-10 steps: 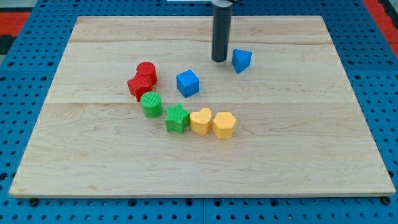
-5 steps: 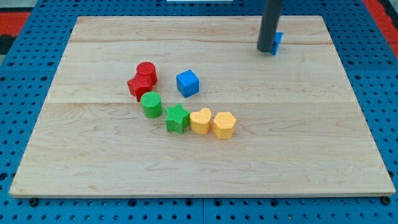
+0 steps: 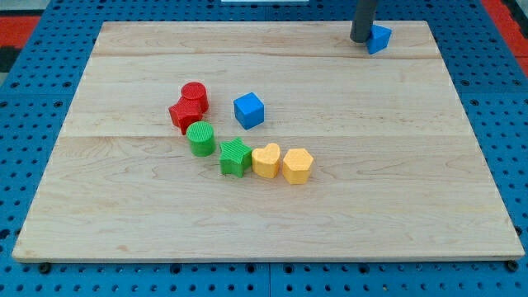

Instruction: Move the blue triangle to the top right side

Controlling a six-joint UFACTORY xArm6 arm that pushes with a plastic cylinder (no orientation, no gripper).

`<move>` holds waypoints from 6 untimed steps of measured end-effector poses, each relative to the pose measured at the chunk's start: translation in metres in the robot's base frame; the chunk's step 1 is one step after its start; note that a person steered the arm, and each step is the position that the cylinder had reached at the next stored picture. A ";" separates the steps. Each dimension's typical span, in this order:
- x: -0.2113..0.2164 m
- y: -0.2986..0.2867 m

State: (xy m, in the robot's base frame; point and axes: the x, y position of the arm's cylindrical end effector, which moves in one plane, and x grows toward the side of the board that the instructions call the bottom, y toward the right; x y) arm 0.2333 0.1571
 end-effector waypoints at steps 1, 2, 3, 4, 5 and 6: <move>0.018 0.000; 0.042 0.000; 0.051 0.006; 0.037 0.013; 0.007 0.013; 0.005 0.013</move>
